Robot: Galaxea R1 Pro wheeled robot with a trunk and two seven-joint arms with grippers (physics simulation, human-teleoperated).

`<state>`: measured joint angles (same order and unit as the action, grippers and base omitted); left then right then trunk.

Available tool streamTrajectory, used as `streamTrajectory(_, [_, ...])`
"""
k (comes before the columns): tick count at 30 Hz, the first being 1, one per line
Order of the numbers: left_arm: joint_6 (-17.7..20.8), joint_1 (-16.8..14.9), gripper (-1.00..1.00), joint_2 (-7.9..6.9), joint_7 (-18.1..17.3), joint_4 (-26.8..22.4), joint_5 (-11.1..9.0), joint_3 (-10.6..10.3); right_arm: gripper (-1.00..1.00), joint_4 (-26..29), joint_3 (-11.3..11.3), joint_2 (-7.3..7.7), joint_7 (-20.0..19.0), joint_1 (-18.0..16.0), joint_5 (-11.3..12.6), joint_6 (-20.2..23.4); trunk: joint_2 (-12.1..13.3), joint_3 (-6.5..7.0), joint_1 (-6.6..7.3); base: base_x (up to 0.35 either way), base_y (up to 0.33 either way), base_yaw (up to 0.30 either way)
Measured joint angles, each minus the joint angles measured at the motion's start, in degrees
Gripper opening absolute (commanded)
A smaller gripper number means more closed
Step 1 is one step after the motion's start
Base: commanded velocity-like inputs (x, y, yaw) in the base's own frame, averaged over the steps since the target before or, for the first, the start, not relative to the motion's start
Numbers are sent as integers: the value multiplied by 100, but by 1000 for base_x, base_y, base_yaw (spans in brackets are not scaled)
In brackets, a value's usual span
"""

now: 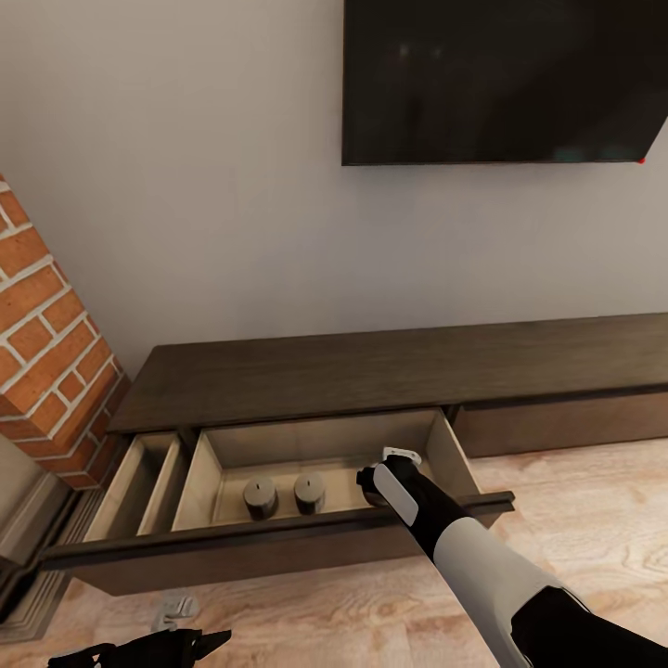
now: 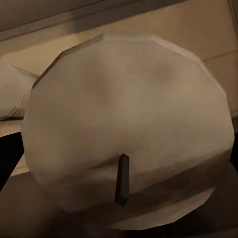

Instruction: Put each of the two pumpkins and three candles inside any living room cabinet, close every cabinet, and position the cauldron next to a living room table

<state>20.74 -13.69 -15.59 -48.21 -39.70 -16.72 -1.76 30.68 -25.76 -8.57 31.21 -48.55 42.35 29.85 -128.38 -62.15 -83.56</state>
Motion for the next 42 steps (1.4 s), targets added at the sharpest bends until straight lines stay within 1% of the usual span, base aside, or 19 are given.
streamTrajectory(2, [0,0,100,0,-2,0,0,1,-100,0,0,0,0,0,0,0,-80,-36,-44,0,0,0])
streamTrajectory(33, [2,0,100,-5,-7,0,-11,1,-100,1,-1,0,0,-1,5,-2,-82,-36,-44,18,11,0])
streamTrajectory(37, [2,0,100,-1,-7,0,-11,0,-100,0,0,0,0,0,9,0,-241,-108,-132,0,0,0])
streamTrajectory(40, [7,0,100,0,-7,0,-10,1,-100,1,-1,0,0,-1,5,-4,-242,-108,-132,0,0,0])
streamTrajectory(42, [8,0,100,0,-7,0,-9,1,-100,0,0,0,0,0,10,-6,-321,-144,-176,0,0,0])
